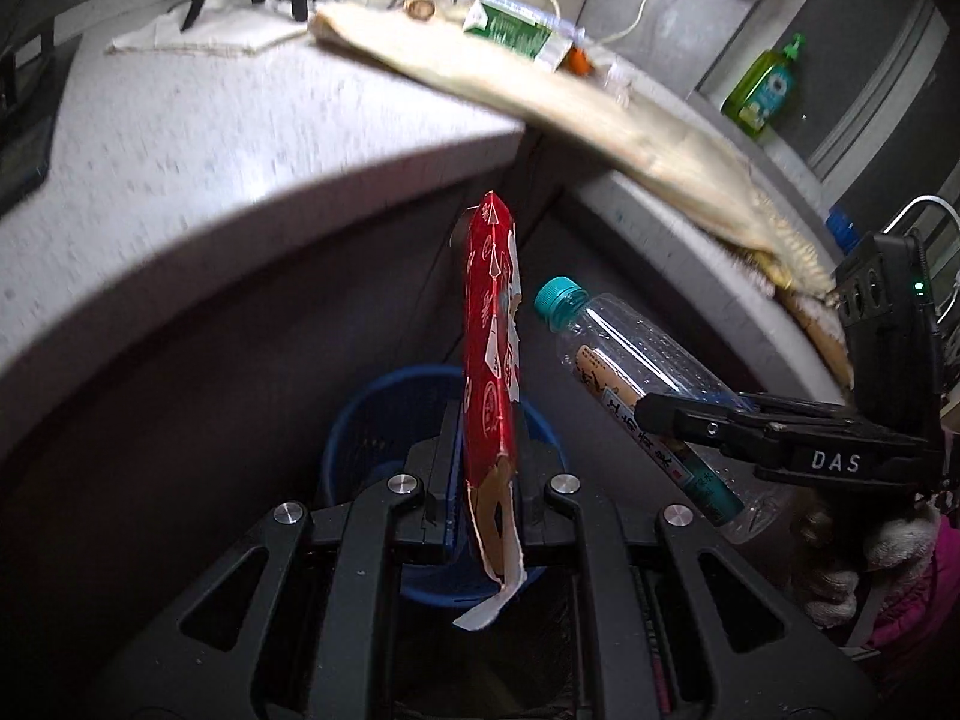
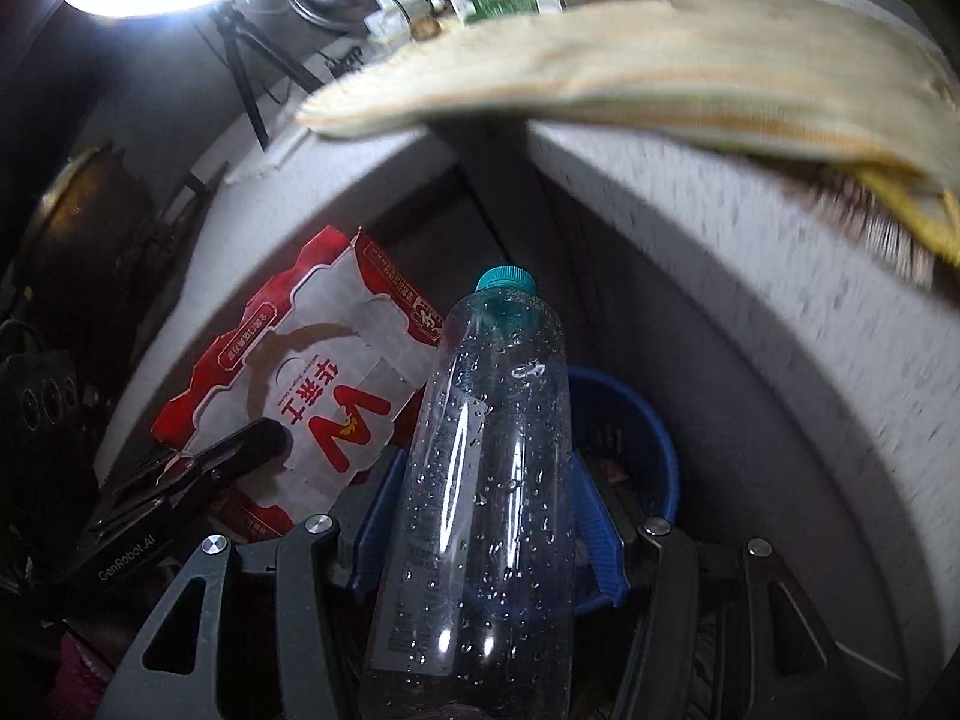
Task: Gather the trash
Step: 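Carry the wrapper and bottle down over the blue basket, then open both tools to drop the wrapper and bottle into the basket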
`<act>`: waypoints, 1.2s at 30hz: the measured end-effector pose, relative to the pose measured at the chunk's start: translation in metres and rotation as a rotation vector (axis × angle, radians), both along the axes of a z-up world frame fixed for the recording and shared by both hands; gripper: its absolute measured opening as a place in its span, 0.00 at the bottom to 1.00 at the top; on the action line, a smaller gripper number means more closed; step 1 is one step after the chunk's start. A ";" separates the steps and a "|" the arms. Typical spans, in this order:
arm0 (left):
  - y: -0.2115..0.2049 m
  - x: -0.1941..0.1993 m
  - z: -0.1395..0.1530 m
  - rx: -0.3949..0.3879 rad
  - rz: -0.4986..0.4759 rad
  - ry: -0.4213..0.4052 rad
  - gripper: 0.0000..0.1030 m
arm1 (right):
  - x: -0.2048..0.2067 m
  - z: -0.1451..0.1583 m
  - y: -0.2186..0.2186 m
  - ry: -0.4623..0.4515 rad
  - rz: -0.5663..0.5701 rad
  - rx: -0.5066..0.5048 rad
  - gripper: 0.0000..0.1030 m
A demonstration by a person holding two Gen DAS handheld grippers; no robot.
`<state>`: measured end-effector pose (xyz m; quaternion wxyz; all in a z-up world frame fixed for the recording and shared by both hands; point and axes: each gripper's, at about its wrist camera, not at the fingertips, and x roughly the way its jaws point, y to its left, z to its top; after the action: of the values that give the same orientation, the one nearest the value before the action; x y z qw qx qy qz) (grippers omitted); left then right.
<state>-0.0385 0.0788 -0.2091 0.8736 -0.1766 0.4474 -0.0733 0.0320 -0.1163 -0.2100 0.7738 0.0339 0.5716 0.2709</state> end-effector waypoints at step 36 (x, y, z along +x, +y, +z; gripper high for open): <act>-0.020 0.023 -0.105 0.064 0.008 0.265 0.30 | 0.004 -0.086 0.032 0.073 0.039 -0.210 0.56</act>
<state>-0.0151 0.0592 -0.3144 0.8123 -0.1584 0.5604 -0.0314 0.0357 -0.0844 -0.2963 0.7462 -0.0488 0.6253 0.2231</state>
